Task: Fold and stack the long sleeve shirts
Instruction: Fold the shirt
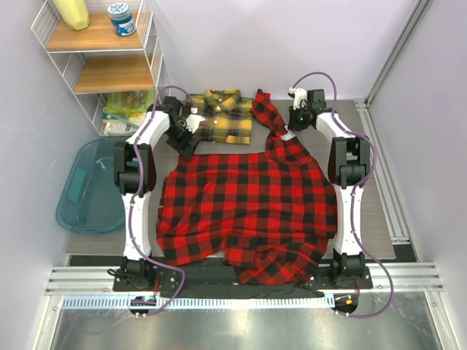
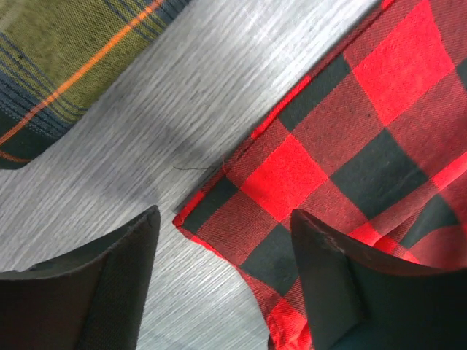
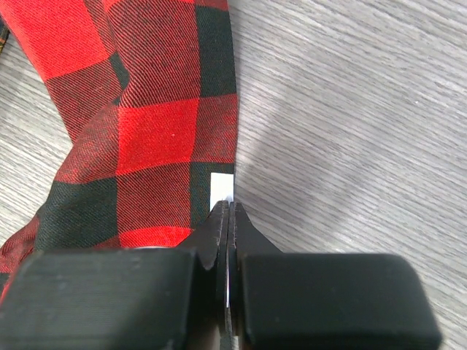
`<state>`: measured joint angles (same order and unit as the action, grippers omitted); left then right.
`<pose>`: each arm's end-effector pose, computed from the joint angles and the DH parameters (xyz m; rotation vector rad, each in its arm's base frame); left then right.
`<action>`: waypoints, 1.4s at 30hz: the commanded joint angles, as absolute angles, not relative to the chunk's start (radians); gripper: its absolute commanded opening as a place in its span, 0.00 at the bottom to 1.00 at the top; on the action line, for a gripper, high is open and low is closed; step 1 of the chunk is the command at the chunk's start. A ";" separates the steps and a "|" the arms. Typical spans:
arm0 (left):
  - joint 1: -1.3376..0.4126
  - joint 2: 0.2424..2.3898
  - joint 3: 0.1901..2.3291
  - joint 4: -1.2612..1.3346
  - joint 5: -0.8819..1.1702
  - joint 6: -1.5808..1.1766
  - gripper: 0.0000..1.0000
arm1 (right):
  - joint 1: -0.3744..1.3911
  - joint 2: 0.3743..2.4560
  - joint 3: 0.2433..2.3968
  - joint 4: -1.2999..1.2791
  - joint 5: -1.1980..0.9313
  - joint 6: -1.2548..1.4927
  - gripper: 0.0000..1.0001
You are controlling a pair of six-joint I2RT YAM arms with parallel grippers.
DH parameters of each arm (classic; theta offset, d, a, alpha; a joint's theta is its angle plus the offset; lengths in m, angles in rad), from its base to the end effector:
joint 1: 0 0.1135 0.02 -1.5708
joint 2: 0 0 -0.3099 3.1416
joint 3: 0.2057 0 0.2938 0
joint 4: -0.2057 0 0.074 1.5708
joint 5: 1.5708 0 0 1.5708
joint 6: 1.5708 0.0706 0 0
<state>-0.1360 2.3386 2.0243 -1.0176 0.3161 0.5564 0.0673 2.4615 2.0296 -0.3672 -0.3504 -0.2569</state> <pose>0.5525 -0.0978 0.1675 1.0079 2.6349 -0.3690 0.6420 0.0676 0.1419 -0.5402 2.2675 0.3203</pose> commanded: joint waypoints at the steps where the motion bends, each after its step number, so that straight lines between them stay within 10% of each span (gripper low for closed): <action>1: -0.135 2.344 2.026 -1.049 0.296 0.640 0.65 | 0.063 2.441 2.046 -0.462 -0.316 -0.261 0.01; 14: -0.141 2.350 2.016 -1.005 0.256 0.641 0.00 | 0.040 2.364 2.052 -0.414 -0.353 -0.213 0.01; 25: -0.141 2.310 2.045 -0.974 0.288 0.611 0.00 | 0.034 2.358 2.130 -0.434 -0.400 -0.212 0.01; 33: -0.141 2.303 2.020 -0.951 0.259 0.586 0.51 | 0.041 2.398 2.139 -0.597 -0.402 -0.212 0.63; 42: -0.140 2.309 2.036 -0.943 0.230 0.580 0.63 | 0.112 2.453 2.109 -0.600 -0.296 -0.256 0.67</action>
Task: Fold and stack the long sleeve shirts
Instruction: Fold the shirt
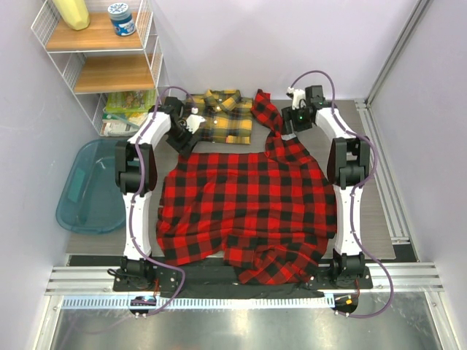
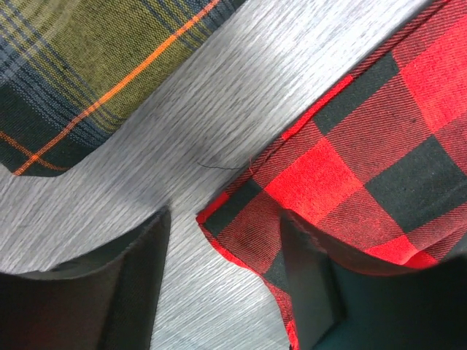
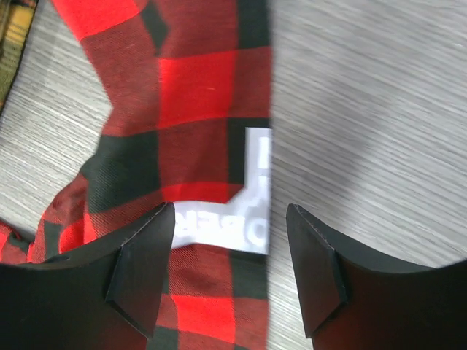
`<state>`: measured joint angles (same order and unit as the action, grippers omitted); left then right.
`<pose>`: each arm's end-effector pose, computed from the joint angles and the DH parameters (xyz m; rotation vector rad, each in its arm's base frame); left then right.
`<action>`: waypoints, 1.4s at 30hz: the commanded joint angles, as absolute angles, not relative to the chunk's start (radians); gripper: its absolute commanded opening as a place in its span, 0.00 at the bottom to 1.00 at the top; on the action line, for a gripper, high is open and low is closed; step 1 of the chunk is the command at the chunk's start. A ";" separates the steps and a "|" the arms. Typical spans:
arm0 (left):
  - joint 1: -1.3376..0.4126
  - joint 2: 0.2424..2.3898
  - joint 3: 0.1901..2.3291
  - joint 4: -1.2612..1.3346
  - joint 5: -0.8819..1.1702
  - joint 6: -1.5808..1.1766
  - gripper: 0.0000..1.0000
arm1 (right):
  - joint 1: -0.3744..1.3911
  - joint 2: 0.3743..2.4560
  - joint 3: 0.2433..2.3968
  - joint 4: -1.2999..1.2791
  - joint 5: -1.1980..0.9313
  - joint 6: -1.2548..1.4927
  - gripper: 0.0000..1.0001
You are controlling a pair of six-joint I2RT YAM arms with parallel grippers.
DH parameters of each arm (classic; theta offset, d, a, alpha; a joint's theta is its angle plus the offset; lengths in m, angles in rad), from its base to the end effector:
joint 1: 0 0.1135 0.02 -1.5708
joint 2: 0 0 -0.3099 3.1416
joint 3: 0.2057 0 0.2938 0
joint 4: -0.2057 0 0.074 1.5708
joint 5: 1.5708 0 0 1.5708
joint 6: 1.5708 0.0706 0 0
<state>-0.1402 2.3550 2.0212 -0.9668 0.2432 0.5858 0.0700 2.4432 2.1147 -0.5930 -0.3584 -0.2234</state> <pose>0.5604 -0.0963 0.1580 1.0432 2.6148 -0.2510 0.6304 0.0690 0.1652 -0.5047 2.3961 0.3784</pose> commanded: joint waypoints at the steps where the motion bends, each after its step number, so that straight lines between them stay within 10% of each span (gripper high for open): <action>1: -0.138 2.304 2.031 -0.939 0.227 0.580 0.68 | 0.117 2.459 2.108 -0.600 -0.263 -0.261 0.65; 10: -0.127 2.304 2.040 -0.952 0.268 0.644 0.66 | 0.112 2.487 2.111 -0.637 -0.187 -0.298 0.01; 26: -0.127 2.402 2.105 -1.057 0.293 0.719 0.45 | 0.098 2.474 2.190 -0.591 -0.172 -0.316 0.01; 33: -0.129 2.390 2.092 -0.962 0.294 0.657 0.00 | 0.084 2.462 2.238 -0.571 -0.169 -0.307 0.01; 42: -0.123 2.220 1.993 -0.798 0.308 0.607 0.00 | 0.046 2.379 2.241 -0.541 -0.228 -0.272 0.01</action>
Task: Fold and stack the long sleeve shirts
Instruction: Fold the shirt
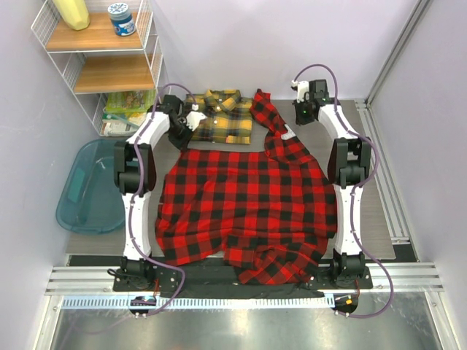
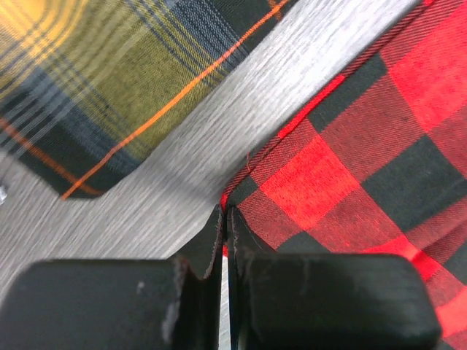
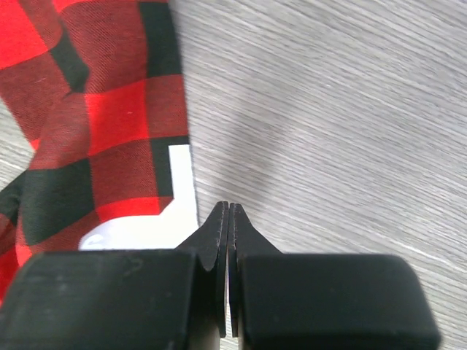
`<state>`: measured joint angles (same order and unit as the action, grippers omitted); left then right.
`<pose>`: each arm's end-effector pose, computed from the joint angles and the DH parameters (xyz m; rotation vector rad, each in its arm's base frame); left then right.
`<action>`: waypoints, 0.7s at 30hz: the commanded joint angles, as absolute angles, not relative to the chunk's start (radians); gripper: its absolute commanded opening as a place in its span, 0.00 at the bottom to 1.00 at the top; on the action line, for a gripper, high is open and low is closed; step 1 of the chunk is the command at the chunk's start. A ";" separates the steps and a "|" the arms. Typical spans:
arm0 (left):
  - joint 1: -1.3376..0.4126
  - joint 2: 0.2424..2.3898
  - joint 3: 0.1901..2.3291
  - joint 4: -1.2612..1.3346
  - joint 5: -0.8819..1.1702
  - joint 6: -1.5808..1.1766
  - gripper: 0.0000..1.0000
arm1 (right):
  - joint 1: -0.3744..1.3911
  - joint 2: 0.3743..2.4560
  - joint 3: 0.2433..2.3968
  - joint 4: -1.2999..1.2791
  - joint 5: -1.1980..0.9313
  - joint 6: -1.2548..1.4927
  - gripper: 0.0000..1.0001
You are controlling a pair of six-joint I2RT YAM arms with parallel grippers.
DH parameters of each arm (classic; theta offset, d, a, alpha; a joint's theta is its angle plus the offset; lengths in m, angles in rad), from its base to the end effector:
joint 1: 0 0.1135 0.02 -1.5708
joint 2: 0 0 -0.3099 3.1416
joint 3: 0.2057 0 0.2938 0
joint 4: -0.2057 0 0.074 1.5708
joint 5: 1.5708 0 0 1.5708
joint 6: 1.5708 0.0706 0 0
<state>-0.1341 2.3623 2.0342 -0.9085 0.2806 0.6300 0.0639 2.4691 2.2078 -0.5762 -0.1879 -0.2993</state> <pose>0.5708 -0.0967 0.1614 1.0817 2.5171 -0.2616 0.6496 0.0548 0.1837 -0.5168 2.3356 0.1159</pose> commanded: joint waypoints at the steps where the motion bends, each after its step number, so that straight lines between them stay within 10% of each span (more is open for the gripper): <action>1: -0.123 2.208 1.971 -0.796 0.311 0.614 0.00 | 0.043 2.373 2.240 -0.540 -0.241 -0.270 0.01; 4: -0.123 2.209 1.971 -0.817 0.311 0.630 0.00 | 0.048 2.387 2.255 -0.595 -0.270 -0.293 0.04; 8: -0.123 2.236 1.990 -0.854 0.308 0.629 0.00 | 0.061 2.431 2.275 -0.715 -0.278 -0.285 0.60; 11: -0.123 2.238 1.987 -0.856 0.311 0.627 0.00 | 0.086 2.407 2.192 -0.706 -0.250 -0.275 0.78; 21: -0.123 2.244 1.977 -0.854 0.299 0.632 0.00 | 0.141 2.496 2.223 -0.733 -0.141 -0.227 0.74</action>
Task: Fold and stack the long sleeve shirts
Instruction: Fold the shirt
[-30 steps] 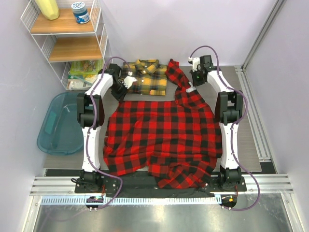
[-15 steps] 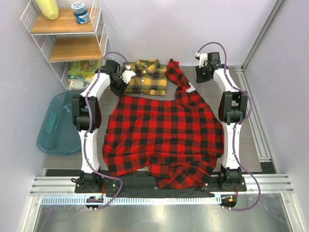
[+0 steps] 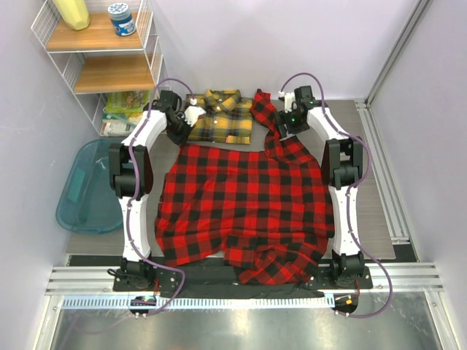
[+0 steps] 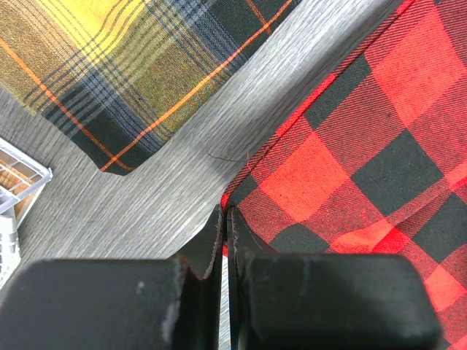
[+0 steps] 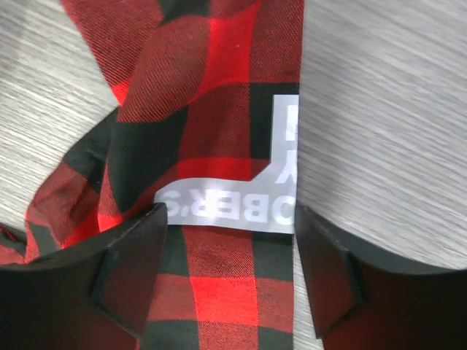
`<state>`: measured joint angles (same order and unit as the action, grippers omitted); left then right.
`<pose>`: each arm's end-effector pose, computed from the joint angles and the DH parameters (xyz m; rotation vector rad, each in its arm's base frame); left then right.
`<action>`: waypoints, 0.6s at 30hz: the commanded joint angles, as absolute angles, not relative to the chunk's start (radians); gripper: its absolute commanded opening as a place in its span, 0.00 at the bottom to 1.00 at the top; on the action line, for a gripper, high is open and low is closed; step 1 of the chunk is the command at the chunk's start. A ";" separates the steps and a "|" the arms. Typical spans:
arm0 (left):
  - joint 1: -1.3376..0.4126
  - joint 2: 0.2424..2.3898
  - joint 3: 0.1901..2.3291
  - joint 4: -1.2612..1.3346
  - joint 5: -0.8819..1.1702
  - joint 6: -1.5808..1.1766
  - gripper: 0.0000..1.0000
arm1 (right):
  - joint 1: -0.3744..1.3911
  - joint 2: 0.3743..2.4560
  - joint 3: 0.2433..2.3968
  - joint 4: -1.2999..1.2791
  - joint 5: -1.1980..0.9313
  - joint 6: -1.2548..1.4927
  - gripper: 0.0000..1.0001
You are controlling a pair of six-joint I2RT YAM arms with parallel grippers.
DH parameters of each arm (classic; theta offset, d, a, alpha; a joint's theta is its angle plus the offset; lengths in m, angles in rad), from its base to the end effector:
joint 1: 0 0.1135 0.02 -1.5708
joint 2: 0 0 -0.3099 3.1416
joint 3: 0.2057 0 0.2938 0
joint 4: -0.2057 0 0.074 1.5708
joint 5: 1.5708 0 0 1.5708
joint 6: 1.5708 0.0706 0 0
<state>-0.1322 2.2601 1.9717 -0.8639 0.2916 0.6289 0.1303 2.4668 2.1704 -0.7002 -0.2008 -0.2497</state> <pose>0.5598 -0.0949 0.1990 1.0638 2.4360 -0.2395 0.6252 0.0961 0.1603 -0.5560 2.4894 0.2115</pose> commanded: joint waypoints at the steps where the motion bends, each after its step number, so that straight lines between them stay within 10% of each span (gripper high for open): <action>1: -0.123 2.246 1.977 -0.854 0.296 0.634 0.00 | 0.143 2.511 2.232 -0.745 -0.129 -0.233 0.67; 6: -0.123 2.263 1.989 -0.859 0.282 0.634 0.00 | 0.149 2.551 2.212 -0.801 -0.057 -0.268 0.35; 8: -0.123 2.272 1.999 -0.865 0.290 0.629 0.00 | 0.147 2.545 2.207 -0.801 -0.035 -0.288 0.02; 18: -0.120 2.226 2.019 -0.755 0.328 0.558 0.00 | 0.097 2.436 2.359 -0.709 -0.077 -0.325 0.01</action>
